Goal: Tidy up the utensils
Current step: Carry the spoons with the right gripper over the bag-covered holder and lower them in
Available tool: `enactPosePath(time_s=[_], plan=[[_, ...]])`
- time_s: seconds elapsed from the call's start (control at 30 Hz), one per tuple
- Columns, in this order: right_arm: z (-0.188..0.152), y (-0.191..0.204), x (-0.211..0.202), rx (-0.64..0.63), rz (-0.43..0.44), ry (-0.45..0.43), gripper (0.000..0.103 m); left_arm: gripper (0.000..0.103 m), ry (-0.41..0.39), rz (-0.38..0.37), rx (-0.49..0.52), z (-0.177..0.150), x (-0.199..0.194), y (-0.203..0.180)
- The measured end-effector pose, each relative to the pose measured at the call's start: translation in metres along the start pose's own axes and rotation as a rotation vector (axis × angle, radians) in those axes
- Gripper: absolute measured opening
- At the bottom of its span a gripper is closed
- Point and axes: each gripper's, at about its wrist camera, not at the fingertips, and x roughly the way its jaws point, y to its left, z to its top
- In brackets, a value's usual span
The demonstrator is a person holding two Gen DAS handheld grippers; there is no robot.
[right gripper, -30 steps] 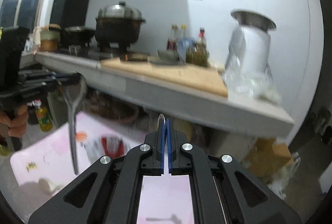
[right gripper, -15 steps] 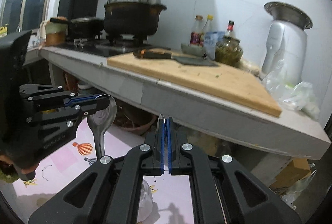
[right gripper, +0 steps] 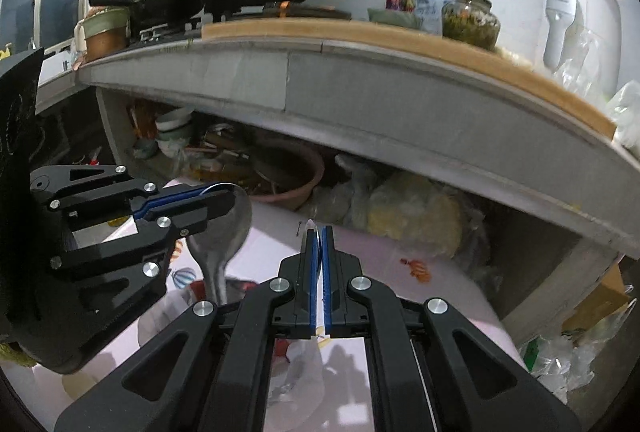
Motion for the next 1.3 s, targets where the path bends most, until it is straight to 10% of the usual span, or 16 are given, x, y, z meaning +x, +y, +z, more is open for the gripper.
enactPosePath(time_s=[0.4, 0.63, 0.77, 1.3], plan=[[-0.012, 0.004, -0.002, -0.002, 0.035, 0.031, 0.003, 0.005, 0.032, -0.022, 0.007, -0.007, 0.000, -0.002], [-0.012, -0.004, -0.007, 0.040, 0.054, 0.053, 0.010, 0.035, 0.048, -0.048, -0.024, -0.006, -0.008, 0.004], [-0.011, -0.009, -0.017, 0.069, 0.059, 0.030, 0.025, 0.042, 0.039, -0.053, -0.039, -0.004, -0.017, 0.008], [-0.015, -0.031, -0.091, 0.146, 0.019, -0.075, 0.034, 0.060, -0.031, -0.111, -0.191, -0.009, -0.073, 0.033]])
